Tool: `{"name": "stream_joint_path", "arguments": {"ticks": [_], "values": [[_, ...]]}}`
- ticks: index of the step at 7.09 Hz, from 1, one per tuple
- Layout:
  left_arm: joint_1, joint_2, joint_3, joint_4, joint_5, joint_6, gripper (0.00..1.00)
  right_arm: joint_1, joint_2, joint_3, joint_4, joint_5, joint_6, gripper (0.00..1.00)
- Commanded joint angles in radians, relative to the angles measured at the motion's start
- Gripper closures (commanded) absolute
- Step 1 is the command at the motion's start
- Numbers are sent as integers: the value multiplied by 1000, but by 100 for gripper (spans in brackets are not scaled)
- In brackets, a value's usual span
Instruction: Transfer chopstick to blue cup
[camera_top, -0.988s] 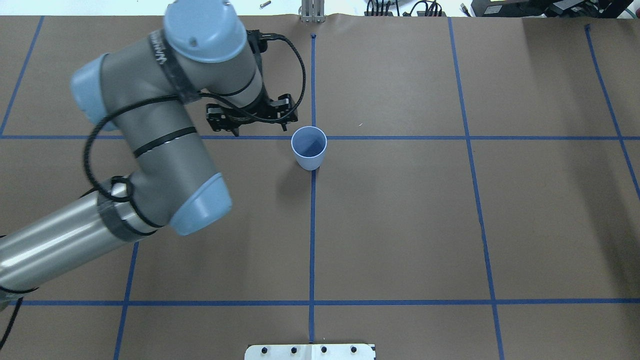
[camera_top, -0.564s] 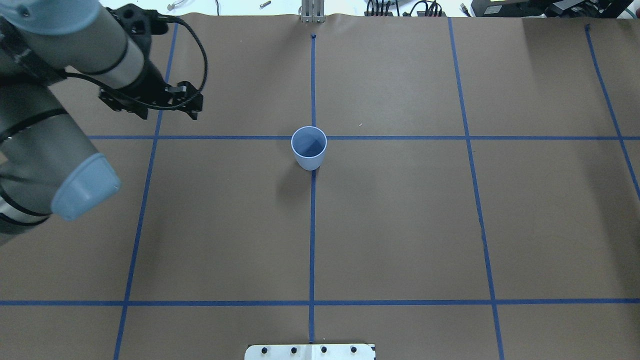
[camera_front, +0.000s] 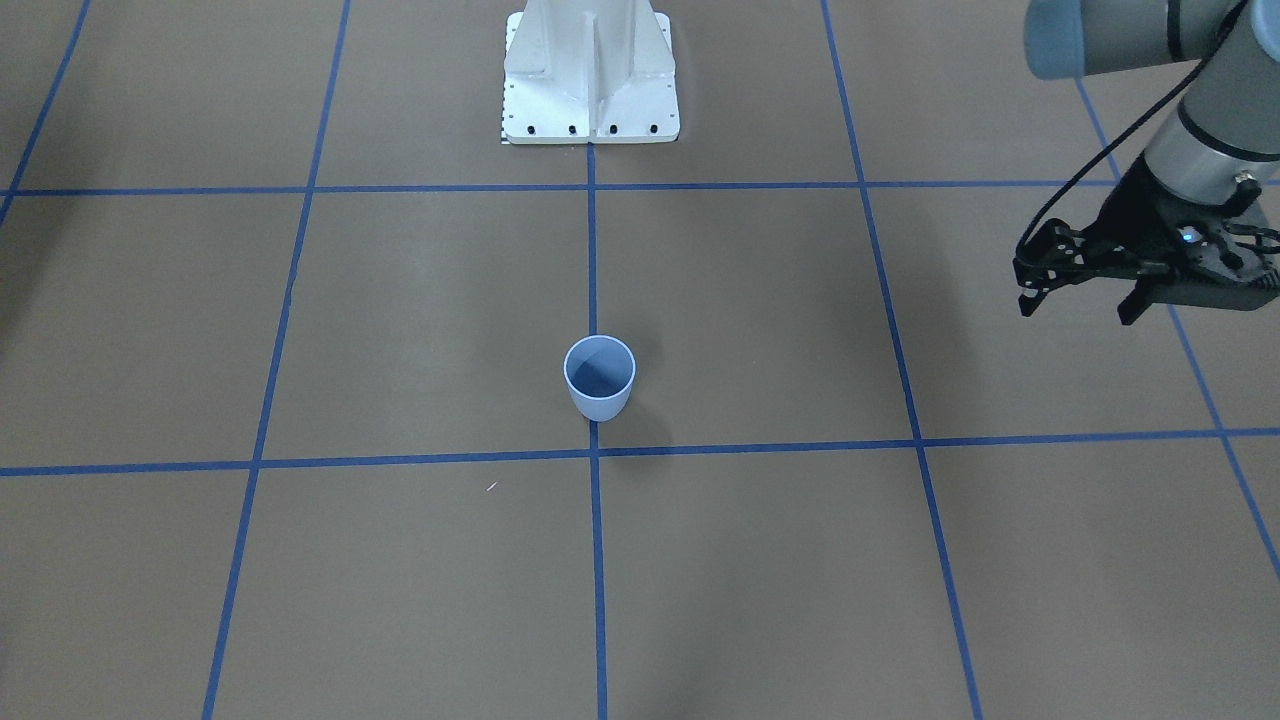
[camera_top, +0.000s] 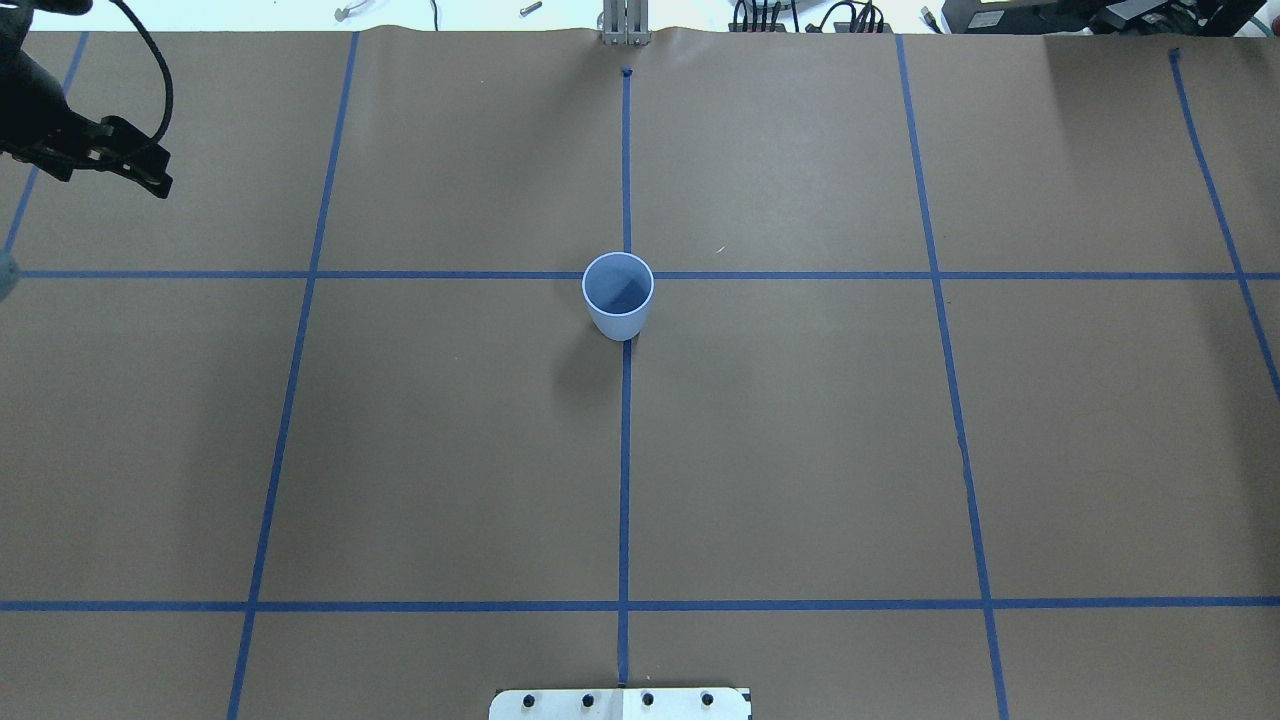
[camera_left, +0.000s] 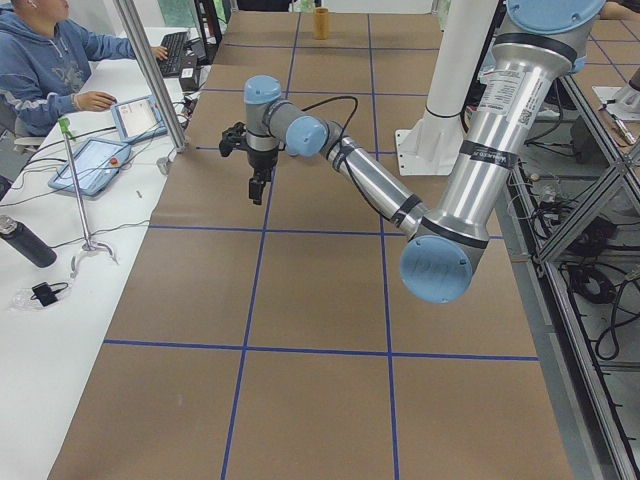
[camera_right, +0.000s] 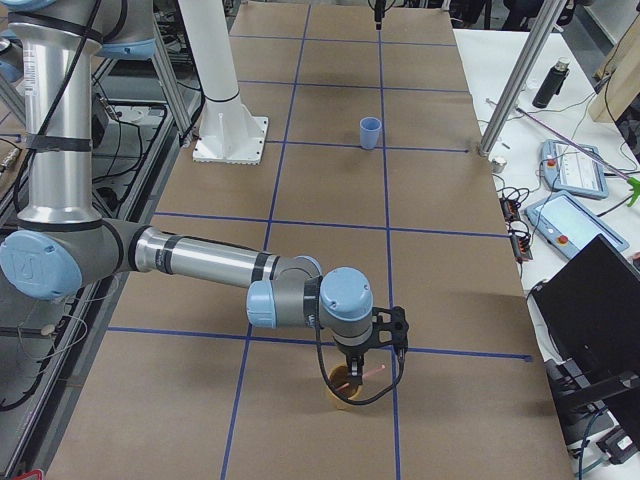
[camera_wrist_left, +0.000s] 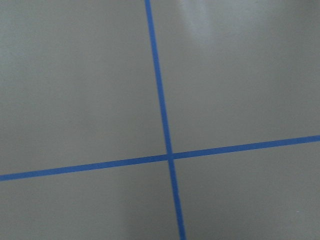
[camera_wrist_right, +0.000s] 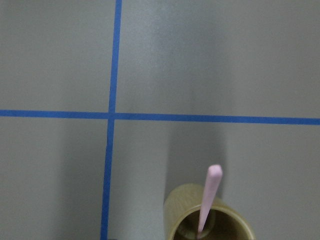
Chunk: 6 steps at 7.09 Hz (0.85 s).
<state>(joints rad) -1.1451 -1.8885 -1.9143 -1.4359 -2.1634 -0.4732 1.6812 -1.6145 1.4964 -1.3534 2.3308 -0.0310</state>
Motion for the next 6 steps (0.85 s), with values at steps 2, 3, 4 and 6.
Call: {"name": "stream_joint_path", "arguments": {"ticks": [2, 3, 4, 6], "values": [[-15, 11, 8, -3, -3, 30, 1, -3, 103, -91, 4, -54, 5, 18], [-15, 9, 4, -3, -3, 28, 1, -5, 108, -106, 5, -47, 8, 20], [-15, 11, 3, -3, -3, 28, 1, -15, 110, -110, 7, -44, 10, 22], [-16, 9, 3, -3, -3, 27, 1, -15, 105, -125, 7, -1, 8, 44]]}}
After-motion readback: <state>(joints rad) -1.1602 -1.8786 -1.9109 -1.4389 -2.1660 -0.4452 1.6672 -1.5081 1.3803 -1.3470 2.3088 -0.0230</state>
